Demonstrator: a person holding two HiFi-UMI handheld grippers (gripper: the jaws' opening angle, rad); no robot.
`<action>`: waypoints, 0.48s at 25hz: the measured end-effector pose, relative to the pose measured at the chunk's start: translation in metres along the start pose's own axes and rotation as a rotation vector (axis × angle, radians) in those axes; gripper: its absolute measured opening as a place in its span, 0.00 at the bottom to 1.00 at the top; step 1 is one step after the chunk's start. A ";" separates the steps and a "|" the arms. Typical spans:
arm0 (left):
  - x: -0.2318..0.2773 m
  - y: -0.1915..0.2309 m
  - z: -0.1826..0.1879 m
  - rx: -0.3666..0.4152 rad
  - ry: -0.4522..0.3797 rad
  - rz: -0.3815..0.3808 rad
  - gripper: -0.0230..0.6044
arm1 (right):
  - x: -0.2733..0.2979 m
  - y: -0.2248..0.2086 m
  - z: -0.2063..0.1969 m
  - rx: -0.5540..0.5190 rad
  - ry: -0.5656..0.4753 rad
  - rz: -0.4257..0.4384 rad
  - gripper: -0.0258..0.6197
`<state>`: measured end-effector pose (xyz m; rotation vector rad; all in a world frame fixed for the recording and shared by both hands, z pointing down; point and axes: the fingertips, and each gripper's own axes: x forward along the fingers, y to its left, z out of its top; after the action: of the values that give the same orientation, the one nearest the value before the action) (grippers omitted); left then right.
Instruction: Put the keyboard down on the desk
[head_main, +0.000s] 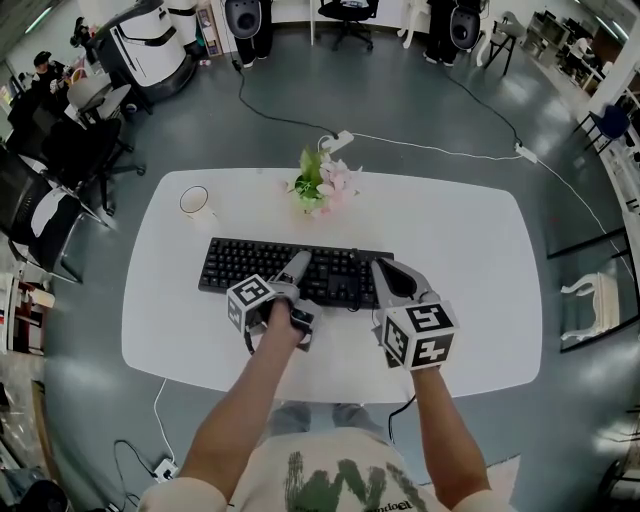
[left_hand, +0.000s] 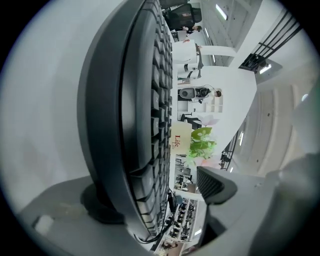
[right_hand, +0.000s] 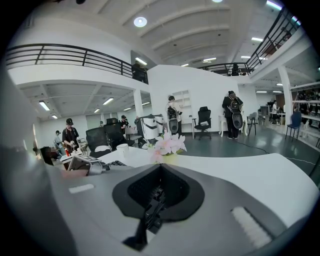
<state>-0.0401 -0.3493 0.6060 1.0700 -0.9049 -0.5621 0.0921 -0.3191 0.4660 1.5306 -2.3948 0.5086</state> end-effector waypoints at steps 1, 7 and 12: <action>0.000 0.000 -0.001 0.005 0.008 0.010 0.74 | -0.001 0.000 0.000 0.002 0.000 0.001 0.04; -0.006 0.009 -0.013 0.017 0.035 0.048 0.74 | -0.006 -0.001 -0.008 0.012 -0.004 0.012 0.04; -0.010 0.009 -0.018 0.012 0.047 0.063 0.74 | -0.004 0.000 -0.005 0.011 0.000 0.035 0.04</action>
<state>-0.0306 -0.3291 0.6073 1.0577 -0.8986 -0.4785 0.0934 -0.3135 0.4692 1.4952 -2.4267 0.5305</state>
